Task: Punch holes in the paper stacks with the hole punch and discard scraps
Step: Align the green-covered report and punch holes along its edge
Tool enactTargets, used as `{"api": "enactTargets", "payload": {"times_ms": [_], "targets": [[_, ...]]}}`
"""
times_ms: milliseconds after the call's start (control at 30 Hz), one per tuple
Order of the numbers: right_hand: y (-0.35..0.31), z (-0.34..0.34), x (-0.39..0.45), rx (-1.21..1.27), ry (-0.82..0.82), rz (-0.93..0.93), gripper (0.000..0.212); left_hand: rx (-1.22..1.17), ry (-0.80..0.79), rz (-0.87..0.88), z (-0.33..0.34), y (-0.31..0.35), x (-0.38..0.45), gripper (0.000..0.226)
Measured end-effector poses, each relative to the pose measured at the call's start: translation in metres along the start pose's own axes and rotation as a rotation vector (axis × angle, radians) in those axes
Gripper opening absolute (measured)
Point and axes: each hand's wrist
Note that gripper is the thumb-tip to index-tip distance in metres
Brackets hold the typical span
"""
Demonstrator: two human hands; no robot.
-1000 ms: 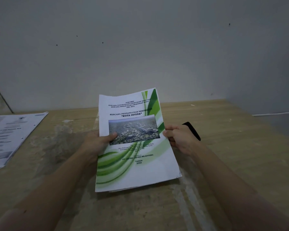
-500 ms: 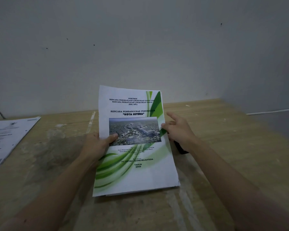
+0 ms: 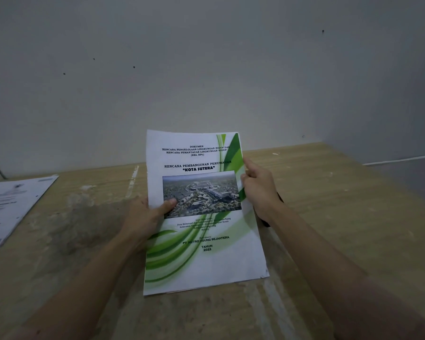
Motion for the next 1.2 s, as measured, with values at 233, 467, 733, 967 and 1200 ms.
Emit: {"api": "enactTargets", "payload": {"times_ms": [233,467,733,967,1200], "targets": [[-0.005,0.000,0.005,0.124,0.080,0.123,0.035,0.006,0.014,-0.017,0.003,-0.004,0.001,0.010],[-0.010,0.001,0.025,0.112,0.221,0.051,0.031,-0.014,-0.011,-0.028,0.008,-0.005,-0.005,0.014],[-0.004,0.008,0.034,0.155,0.240,0.071,0.035,-0.012,-0.013,-0.021,0.011,-0.001,-0.009,0.013],[-0.004,0.006,0.035,0.224,0.256,0.082,0.034,-0.125,-0.067,-0.159,0.011,0.004,-0.011,0.010],[0.000,-0.014,0.040,0.046,0.204,0.038,0.028,-0.037,0.022,-0.130,0.010,-0.001,-0.007,0.009]]}}
Point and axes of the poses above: each hand's wrist, its own x-axis towards the middle knuckle, its own z-axis out of the palm, y = z × x, and after that the axes turned 8 degrees about -z, right-handed
